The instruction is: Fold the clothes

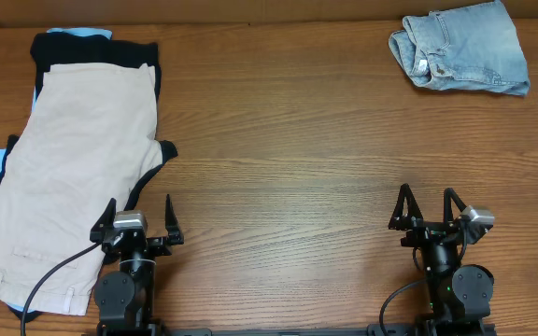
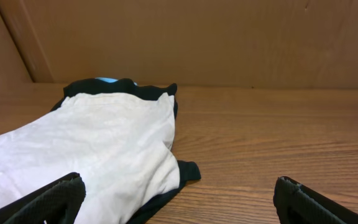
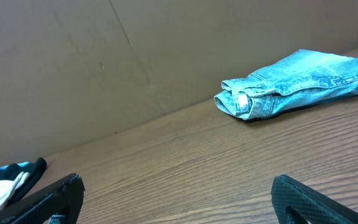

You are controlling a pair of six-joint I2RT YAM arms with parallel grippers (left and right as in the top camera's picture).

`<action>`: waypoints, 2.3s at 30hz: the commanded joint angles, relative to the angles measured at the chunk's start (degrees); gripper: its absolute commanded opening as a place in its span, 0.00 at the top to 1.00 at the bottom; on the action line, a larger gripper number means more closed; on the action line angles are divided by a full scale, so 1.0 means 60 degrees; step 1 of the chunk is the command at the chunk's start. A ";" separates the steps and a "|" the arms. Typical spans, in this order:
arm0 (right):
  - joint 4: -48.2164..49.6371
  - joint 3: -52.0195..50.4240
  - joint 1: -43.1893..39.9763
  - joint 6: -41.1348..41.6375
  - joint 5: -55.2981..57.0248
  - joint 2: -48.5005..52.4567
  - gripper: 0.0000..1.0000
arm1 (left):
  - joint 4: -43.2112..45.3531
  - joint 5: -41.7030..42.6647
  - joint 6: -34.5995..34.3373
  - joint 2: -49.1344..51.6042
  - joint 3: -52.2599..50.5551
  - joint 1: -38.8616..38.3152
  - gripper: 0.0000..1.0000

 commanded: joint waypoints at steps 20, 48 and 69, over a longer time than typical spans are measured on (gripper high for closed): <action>-0.0015 -0.0098 0.0055 -0.0062 -0.0018 -0.0109 0.00 | 0.0058 -0.0175 0.0357 -0.0051 -0.0066 0.0109 0.00; -0.0466 0.3122 0.0055 -0.1042 -0.2065 0.1075 0.00 | -0.2590 0.1490 0.0437 0.1293 0.3424 0.0098 0.00; -0.5227 1.0477 0.0055 -0.1504 -0.2335 0.9468 0.00 | -0.7373 0.2310 0.1443 1.1850 1.2739 0.0098 0.00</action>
